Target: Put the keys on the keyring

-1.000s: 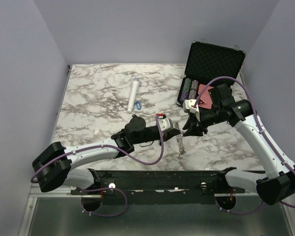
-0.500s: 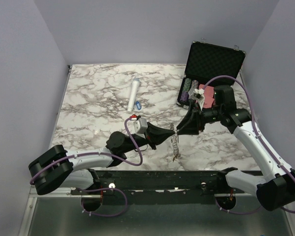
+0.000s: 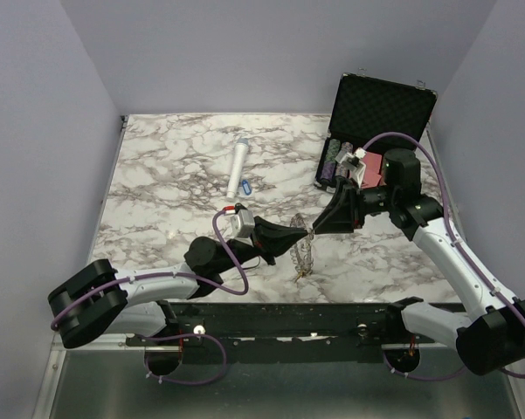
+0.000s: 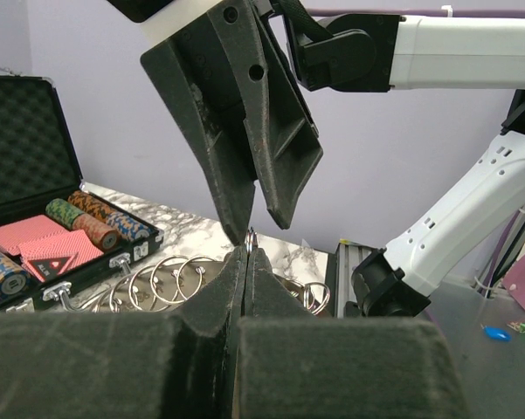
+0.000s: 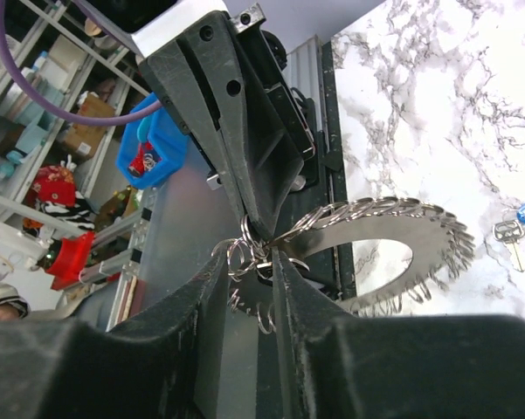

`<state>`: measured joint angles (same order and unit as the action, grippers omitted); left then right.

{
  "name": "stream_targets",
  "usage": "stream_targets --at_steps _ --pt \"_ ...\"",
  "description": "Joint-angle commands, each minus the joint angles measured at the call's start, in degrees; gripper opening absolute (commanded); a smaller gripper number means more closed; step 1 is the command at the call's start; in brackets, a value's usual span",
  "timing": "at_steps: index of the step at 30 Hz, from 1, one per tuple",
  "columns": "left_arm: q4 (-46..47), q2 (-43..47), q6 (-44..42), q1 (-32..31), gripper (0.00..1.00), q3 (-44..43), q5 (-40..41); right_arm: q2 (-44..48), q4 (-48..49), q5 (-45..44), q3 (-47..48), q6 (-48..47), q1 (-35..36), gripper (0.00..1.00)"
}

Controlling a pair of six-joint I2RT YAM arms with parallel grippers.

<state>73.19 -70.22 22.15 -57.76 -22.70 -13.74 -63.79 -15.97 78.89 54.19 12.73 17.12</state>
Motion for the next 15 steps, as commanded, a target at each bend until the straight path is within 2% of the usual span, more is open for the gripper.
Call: stream_targets --at_steps 1,5,9,12,15 --pt "3.63 1.75 0.79 0.28 0.00 -0.15 1.43 1.21 3.75 2.85 -1.28 3.26 -0.43 0.32" --pt "3.54 1.75 1.05 0.19 0.00 -0.50 1.34 1.47 6.90 2.06 -2.77 5.80 -0.43 0.27" --pt "3.72 1.75 1.31 0.28 0.00 -0.59 1.43 1.65 9.46 1.09 -3.57 8.09 -0.43 0.15" --pt "4.15 1.66 1.49 0.28 0.00 -0.59 1.52 1.48 11.22 0.56 -4.01 10.20 -0.43 0.02" --pt "6.26 1.40 1.75 0.19 0.00 -0.15 1.96 1.39 11.48 0.21 -4.71 10.82 -0.43 0.00"
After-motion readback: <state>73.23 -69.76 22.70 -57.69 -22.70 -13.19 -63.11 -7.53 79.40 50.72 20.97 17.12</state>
